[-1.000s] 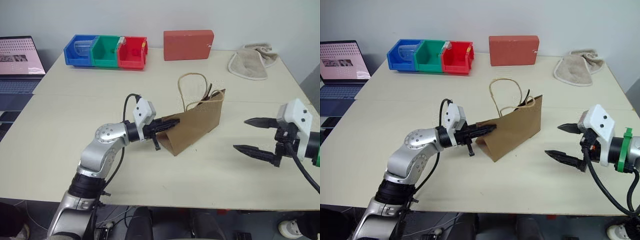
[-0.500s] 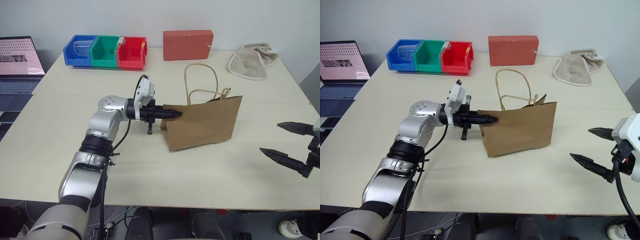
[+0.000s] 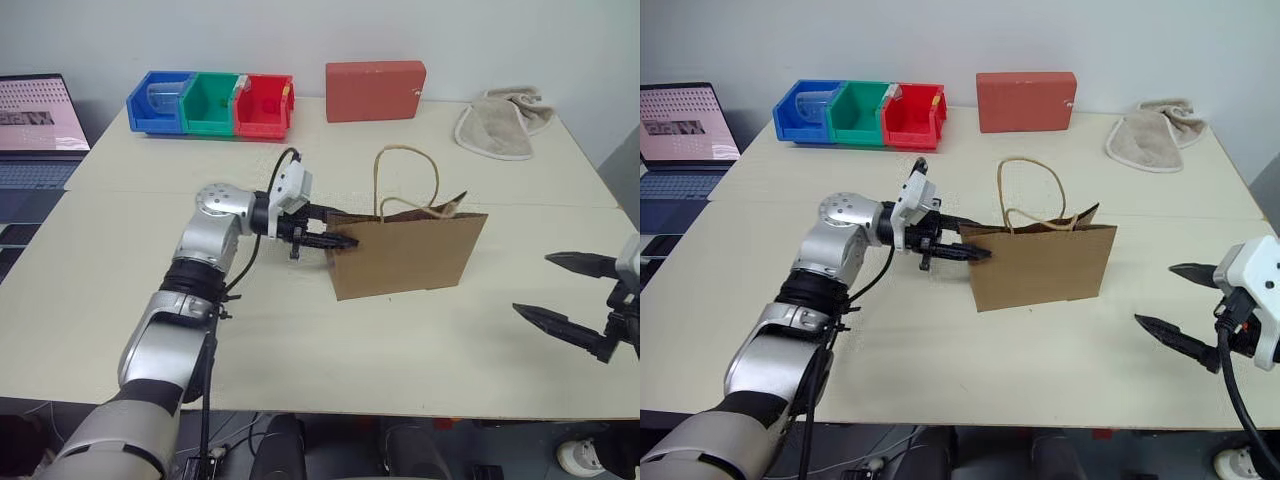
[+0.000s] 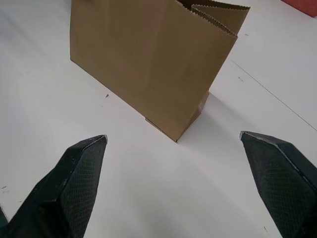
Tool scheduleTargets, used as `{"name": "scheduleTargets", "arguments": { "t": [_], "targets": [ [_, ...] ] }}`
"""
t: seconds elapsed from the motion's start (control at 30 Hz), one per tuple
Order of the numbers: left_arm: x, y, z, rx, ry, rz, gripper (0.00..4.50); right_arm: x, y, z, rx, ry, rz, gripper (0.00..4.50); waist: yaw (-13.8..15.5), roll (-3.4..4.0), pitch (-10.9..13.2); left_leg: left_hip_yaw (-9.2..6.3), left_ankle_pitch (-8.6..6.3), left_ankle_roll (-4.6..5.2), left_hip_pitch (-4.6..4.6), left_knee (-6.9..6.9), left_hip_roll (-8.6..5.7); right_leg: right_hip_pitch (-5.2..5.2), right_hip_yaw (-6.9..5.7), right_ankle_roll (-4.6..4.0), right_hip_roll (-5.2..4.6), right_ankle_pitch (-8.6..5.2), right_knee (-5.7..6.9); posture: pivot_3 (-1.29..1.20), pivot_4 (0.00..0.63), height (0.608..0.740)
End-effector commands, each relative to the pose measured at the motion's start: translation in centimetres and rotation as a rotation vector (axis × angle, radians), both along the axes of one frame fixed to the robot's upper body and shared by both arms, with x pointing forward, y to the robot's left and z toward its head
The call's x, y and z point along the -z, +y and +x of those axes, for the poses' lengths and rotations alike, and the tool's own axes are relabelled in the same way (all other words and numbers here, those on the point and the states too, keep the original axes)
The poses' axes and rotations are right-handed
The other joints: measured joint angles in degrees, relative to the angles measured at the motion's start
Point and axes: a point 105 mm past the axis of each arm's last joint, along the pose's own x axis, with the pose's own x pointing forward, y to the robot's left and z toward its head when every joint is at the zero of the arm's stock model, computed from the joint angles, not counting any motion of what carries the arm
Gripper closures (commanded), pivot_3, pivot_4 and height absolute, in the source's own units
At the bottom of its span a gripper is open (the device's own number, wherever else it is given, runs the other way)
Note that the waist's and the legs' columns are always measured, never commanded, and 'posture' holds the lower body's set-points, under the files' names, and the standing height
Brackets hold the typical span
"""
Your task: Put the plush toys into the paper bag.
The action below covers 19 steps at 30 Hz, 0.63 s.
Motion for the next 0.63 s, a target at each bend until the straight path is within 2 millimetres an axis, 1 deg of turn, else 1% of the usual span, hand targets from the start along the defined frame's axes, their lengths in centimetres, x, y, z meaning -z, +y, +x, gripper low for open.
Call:
{"name": "scheduleTargets", "arguments": {
  "t": [0.03, 0.07, 0.1, 0.13, 0.23, 0.33, 0.43, 0.53, 0.63],
  "targets": [
    [-1.6, 2.2, -0.9, -0.082, -0.05, -0.018, 1.35, -0.8, 0.2, 0.4, -0.042, -0.023, -0.005, 0.0, -0.3, 0.0, 0.0, -0.01, 0.0, 0.0, 0.01, 0.0, 0.0, 0.01, -0.01, 0.0, 0.0, 0.0, 0.01, 0.0, 0.15, 0.74],
    [-1.7, 3.1, -1.4, -0.125, -0.052, -0.013, 0.97, -0.9, 0.2, 0.6, -0.056, -0.023, -0.006, 0.0, -0.5, 0.0, 0.0, -0.02, 0.0, 0.0, 0.06, -0.03, 0.03, 0.03, -0.02, 0.0, 0.02, 0.0, 0.02, 0.0, 0.15, 0.74],
    [-1.7, 3.7, -1.8, -0.154, -0.052, -0.008, 0.71, -0.9, 0.1, 0.8, -0.065, -0.024, -0.007, 0.0, -0.7, 0.0, 0.0, -0.01, 0.0, 0.0, 0.08, -0.05, 0.04, 0.04, -0.01, 0.0, 0.02, 0.0, 0.02, 0.0, 0.15, 0.74],
    [-1.6, 5.0, -2.4, -0.213, -0.05, 0.014, 0.44, -1.1, 0.0, 1.2, -0.081, -0.023, -0.013, 0.0, -0.8, 0.0, 0.0, 0.0, 0.0, 0.0, 0.11, -0.05, 0.04, 0.06, 0.0, 0.0, 0.01, 0.0, 0.02, 0.0, 0.15, 0.74],
    [-0.9, 7.9, -3.6, -0.376, -0.065, 0.113, 0.44, -1.6, -0.9, 2.4, -0.11, -0.023, -0.037, 0.0, -0.9, 0.0, 0.0, 0.02, 0.0, 0.0, 0.28, -0.06, 0.06, 0.22, 0.0, 0.0, 0.0, 0.0, -0.01, 0.0, 0.15, 0.74],
    [-0.7, 9.5, -4.3, -0.48, -0.079, 0.173, 0.44, -2.1, -1.7, 3.2, -0.129, -0.025, -0.063, 0.0, -0.5, -0.01, 0.0, 0.06, 0.0, 0.0, 0.38, -0.04, 0.06, 0.33, 0.02, 0.0, -0.01, -0.01, -0.05, 0.0, 0.15, 0.74],
    [-0.8, 12.5, -6.0, -0.629, -0.063, 0.212, 0.44, -3.3, -3.5, 4.4, -0.155, -0.014, -0.09, 0.0, -0.5, -0.01, 0.0, 0.13, 0.0, 0.0, 0.37, -0.03, 0.03, 0.34, 0.05, 0.05, -0.06, -0.05, -0.11, 0.0, 0.15, 0.74],
    [-0.6, 13.9, -7.5, -0.702, -0.013, 0.21, 0.44, -3.7, -4.9, 5.1, -0.163, 0.003, -0.12, 0.0, -0.7, 0.0, 0.0, 0.16, -0.01, 0.0, 0.37, -0.08, 0.04, 0.28, 0.05, 0.0, -0.1, -0.02, -0.12, 0.0, 0.15, 0.74],
    [-0.3, 14.1, -8.2, -0.717, 0.01, 0.202, 0.44, -3.8, -5.4, 5.8, -0.168, -0.001, -0.13, 0.0, -0.6, 0.01, 0.0, 0.14, -0.01, 0.01, 0.4, -0.14, 0.08, 0.27, 0.0, -0.07, -0.09, -0.06, -0.1, 0.0, 0.15, 0.74]
  ]
}}
